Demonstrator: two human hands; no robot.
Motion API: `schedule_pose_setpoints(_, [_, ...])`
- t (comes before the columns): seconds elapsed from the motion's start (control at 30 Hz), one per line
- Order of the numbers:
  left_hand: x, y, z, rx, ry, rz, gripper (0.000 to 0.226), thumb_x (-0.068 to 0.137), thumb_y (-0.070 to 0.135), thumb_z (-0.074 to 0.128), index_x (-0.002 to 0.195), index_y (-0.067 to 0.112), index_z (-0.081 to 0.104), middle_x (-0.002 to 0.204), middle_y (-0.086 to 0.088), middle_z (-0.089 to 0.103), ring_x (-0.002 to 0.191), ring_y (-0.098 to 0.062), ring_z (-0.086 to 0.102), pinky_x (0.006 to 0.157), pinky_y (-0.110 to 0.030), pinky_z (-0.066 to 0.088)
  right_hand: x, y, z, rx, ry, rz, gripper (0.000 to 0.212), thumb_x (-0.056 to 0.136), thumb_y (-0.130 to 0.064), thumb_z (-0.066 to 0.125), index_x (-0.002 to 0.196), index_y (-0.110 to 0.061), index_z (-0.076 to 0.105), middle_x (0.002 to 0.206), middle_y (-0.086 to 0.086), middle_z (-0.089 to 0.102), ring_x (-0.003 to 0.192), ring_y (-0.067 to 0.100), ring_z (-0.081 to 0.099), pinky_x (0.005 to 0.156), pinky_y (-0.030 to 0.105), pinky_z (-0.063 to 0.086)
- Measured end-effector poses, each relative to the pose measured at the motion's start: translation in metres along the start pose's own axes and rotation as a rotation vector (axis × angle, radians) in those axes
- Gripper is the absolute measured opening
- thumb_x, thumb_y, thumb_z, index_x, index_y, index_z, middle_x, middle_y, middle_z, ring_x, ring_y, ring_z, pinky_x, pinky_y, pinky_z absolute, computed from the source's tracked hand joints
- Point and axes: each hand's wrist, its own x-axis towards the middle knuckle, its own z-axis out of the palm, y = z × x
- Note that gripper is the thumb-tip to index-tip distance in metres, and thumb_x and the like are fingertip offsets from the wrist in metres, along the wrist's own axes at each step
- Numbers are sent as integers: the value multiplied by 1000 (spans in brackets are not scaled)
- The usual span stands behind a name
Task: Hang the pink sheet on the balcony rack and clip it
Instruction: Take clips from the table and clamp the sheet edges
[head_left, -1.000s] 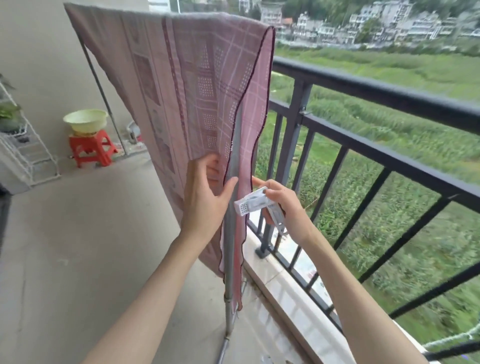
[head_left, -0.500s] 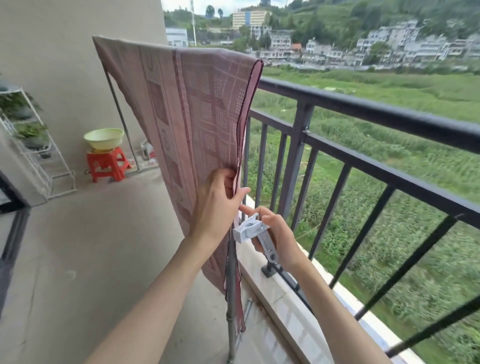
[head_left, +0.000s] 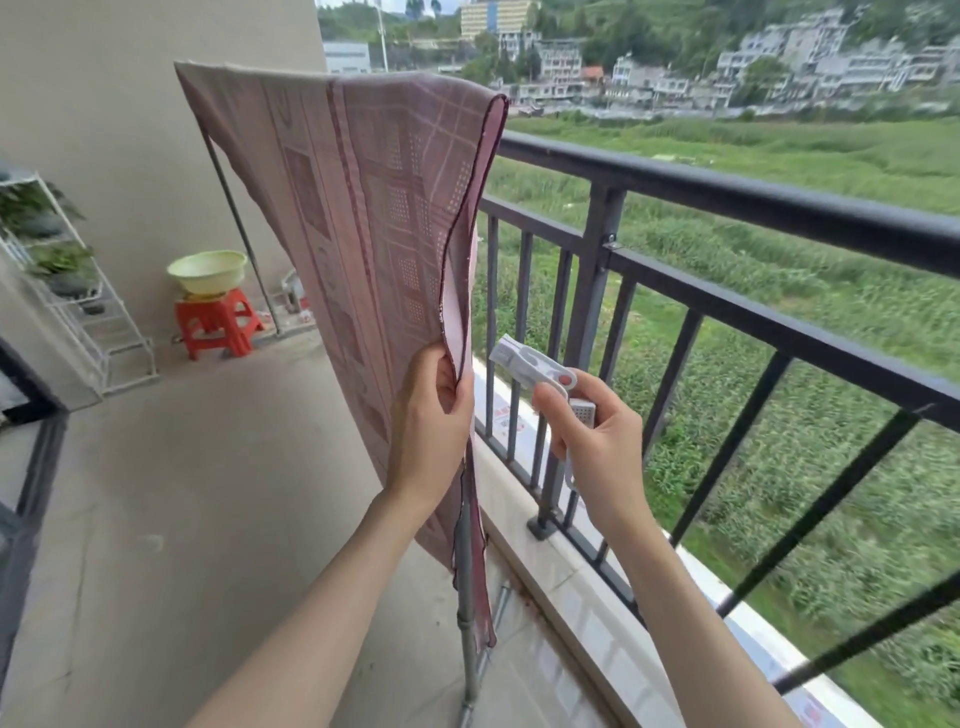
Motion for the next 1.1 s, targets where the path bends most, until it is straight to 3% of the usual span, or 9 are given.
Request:
schedule_pose_setpoints(0.13, [-2, -18, 19, 10, 103, 94, 17, 86, 2, 59, 103, 3, 60, 87, 0, 53, 74, 6, 47, 72, 0, 35, 16, -3, 3, -75, 4, -87, 8, 84, -22, 66, 79, -28, 67, 58, -15, 61, 48, -1, 45, 52, 12, 35])
schedule_pose_setpoints(0.27, [6, -31, 30, 24, 133, 168, 21, 87, -2, 56, 105, -1, 66, 89, 0, 50, 73, -2, 47, 71, -5, 36, 21, 11, 9, -198, 35, -155, 22, 82, -32, 66, 73, -11, 69, 66, 18, 61, 58, 16, 42, 56, 28, 33])
schedule_pose_setpoints(0.37, [13, -42, 41, 10, 117, 138, 15, 87, -2, 53, 92, -3, 67, 89, 1, 48, 70, -1, 42, 65, -7, 35, 27, 27, 15, -311, 85, -234, 46, 79, -45, 59, 72, 0, 65, 62, 24, 55, 54, 23, 33, 51, 36, 29])
schedule_pose_setpoints(0.47, [18, -49, 50, -14, 86, 98, 17, 87, 2, 50, 85, -5, 65, 91, 0, 47, 70, 0, 40, 68, -3, 32, 36, 35, 20, -406, 112, -298, 52, 82, -46, 54, 71, 3, 63, 57, 21, 54, 50, 19, 31, 49, 36, 29])
schedule_pose_setpoints(0.63, [27, -63, 63, 22, 116, 135, 22, 86, 1, 53, 103, -2, 67, 94, -2, 54, 80, -2, 50, 76, -2, 36, 58, 46, 28, -473, 156, -291, 51, 83, -49, 52, 65, -2, 61, 51, 11, 54, 51, 27, 43, 48, 39, 37])
schedule_pose_setpoints(0.8, [23, -45, 66, 35, 153, 184, 24, 84, -3, 58, 107, -2, 66, 97, -2, 59, 90, 1, 52, 86, 0, 35, 67, 33, 22, -501, 182, -295, 47, 81, -49, 56, 63, -6, 58, 46, -7, 28, 47, 12, 27, 48, 27, 25])
schedule_pose_setpoints(0.93, [31, -50, 66, 10, 142, 155, 18, 84, 1, 57, 100, -2, 65, 91, -9, 61, 84, -2, 53, 82, 1, 34, 77, 34, 32, -559, 165, -279, 38, 78, -47, 65, 69, -10, 60, 50, -12, 39, 44, 4, 31, 51, 26, 28])
schedule_pose_setpoints(1.03, [31, -53, 68, -64, 92, 43, 16, 83, -4, 58, 98, 2, 59, 90, -3, 53, 81, 13, 48, 76, 2, 34, 81, 32, 33, -574, 99, -244, 42, 73, -51, 68, 99, -18, 68, 63, -11, 54, 53, 4, 43, 61, 26, 40])
schedule_pose_setpoints(1.1, [28, -58, 71, -111, 46, -46, 19, 85, 1, 57, 99, 13, 52, 90, 3, 49, 81, 14, 48, 72, 0, 36, 83, 37, 29, -551, -2, -184, 69, 73, -50, 67, 133, -19, 49, 79, -7, 62, 66, 6, 50, 71, 19, 41])
